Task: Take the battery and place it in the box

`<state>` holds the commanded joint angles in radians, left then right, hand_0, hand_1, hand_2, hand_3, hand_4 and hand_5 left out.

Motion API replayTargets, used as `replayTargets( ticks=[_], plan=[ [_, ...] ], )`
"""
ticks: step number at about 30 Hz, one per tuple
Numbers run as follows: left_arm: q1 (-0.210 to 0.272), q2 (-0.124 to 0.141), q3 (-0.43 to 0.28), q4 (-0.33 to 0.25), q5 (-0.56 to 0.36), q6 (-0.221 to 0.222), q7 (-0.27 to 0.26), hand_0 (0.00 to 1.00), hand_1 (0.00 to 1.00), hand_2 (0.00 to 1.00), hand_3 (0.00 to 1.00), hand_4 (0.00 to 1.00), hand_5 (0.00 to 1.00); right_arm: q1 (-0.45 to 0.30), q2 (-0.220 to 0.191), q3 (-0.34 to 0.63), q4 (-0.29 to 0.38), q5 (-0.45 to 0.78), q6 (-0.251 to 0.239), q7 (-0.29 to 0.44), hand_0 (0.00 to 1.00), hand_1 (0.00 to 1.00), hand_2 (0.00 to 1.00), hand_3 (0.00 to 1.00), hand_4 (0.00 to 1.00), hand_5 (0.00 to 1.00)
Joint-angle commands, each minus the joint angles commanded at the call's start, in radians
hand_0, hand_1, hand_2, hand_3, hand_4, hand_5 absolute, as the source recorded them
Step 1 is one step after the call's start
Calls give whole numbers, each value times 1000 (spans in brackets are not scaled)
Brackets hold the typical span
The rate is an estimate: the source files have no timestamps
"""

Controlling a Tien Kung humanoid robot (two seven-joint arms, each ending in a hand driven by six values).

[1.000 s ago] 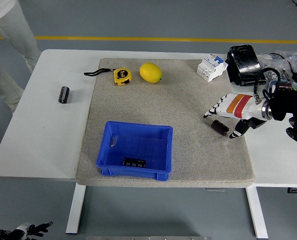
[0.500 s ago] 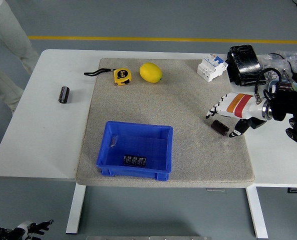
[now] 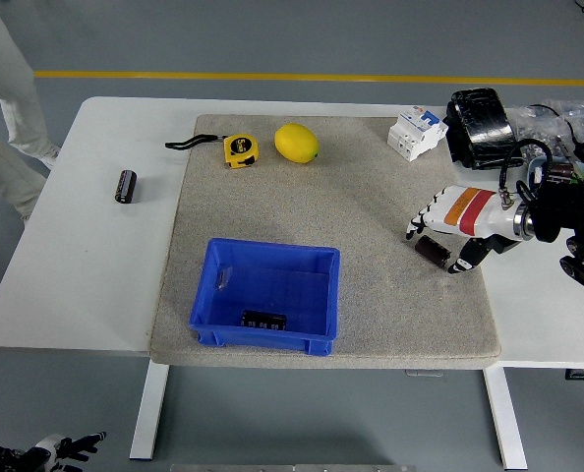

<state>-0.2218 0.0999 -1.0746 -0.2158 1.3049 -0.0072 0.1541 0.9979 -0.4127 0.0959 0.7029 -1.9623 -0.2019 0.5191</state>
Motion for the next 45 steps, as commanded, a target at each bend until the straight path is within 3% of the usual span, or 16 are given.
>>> replayTargets(
  ticks=[4,5,10,11,37,41,45],
  plan=[
    [-1,0,3,0,-3,1,0,747,750,796,651,733,639,-1,0,-2,-6,0,-8,1,649,574,649,692,946,138],
    [-1,-1,3,0,-3,1,-1,748,751,796,651,732,638,-1,0,-2,-8,-1,-11,1,611,517,560,580,770,42],
    [-2,-1,5,0,-6,1,-1,748,751,796,651,732,638,-1,2,1,-11,-2,-15,1,611,517,560,580,770,42],
    [-2,0,7,-1,-7,1,-1,748,753,796,651,732,638,-1,3,1,-12,-3,-14,1,601,497,533,550,721,11],
    [10,0,-11,-1,15,-3,4,748,751,796,654,731,639,5,-17,47,17,-27,-8,9,590,487,523,535,675,2],
    [14,1,-14,0,18,-3,4,747,752,796,653,733,642,-6,-33,113,65,-48,0,6,591,487,524,536,675,2],
    [17,0,-20,0,24,-3,5,747,752,796,653,733,642,-4,-55,153,158,-62,9,4,591,487,524,536,675,2]
  ],
)
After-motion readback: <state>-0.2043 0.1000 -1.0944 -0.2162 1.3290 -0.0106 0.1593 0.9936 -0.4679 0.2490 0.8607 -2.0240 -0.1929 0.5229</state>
